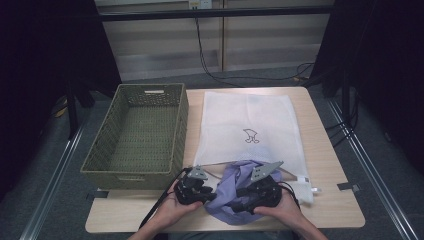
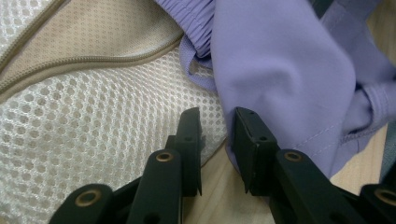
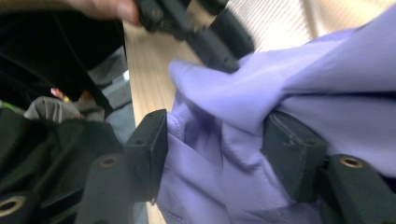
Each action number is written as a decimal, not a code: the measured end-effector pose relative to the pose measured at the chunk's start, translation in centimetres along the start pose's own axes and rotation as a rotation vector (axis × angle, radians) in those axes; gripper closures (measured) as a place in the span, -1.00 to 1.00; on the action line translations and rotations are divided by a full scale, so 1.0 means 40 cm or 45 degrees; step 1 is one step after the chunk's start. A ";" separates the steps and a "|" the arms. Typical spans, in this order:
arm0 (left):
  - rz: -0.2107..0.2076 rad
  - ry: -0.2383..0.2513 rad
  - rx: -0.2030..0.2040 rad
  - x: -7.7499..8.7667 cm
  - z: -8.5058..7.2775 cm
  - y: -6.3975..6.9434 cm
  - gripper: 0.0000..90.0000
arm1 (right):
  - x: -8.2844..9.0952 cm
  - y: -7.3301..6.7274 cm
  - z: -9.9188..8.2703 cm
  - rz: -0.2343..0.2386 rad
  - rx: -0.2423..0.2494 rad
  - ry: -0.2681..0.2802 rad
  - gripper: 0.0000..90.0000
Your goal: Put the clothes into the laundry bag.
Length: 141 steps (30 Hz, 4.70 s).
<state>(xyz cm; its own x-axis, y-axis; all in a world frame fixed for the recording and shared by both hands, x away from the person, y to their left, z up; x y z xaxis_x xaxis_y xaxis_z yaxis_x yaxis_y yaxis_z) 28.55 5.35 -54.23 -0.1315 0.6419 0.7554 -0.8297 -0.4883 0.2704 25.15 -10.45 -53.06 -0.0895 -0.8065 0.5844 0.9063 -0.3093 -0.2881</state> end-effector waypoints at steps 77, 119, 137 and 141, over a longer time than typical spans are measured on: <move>0.013 -0.026 -0.081 -0.008 0.004 0.010 0.77 | 0.024 0.207 0.041 -0.348 -0.102 0.009 1.00; 0.014 -0.005 -0.081 -0.010 0.002 0.012 0.87 | -0.006 0.363 0.090 -0.626 -0.232 0.108 1.00; 0.046 -0.051 -0.145 -0.005 0.000 0.010 0.88 | 0.019 0.336 0.106 -0.575 -0.193 0.175 0.80; 0.041 -0.036 -0.109 -0.003 0.000 0.008 0.88 | 0.036 0.315 0.102 -0.541 -0.168 0.188 0.79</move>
<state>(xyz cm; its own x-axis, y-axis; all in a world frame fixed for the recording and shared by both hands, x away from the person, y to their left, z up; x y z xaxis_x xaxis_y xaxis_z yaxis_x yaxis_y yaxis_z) 28.30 5.13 -54.24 -0.1446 0.6094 0.7796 -0.8688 -0.4552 0.1948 38.13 -13.47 -52.76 -0.5078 -0.6550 0.5597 0.7174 -0.6811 -0.1462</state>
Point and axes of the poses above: each handheld gripper's, and its own axes: x roughly backward along the jaws, z roughly out of its top, y roughly to its right, the point moved 7 cm from there along -x, roughly forward along the jaws, and after that the axes turned 7 degrees about x, right-handed, at the moved point
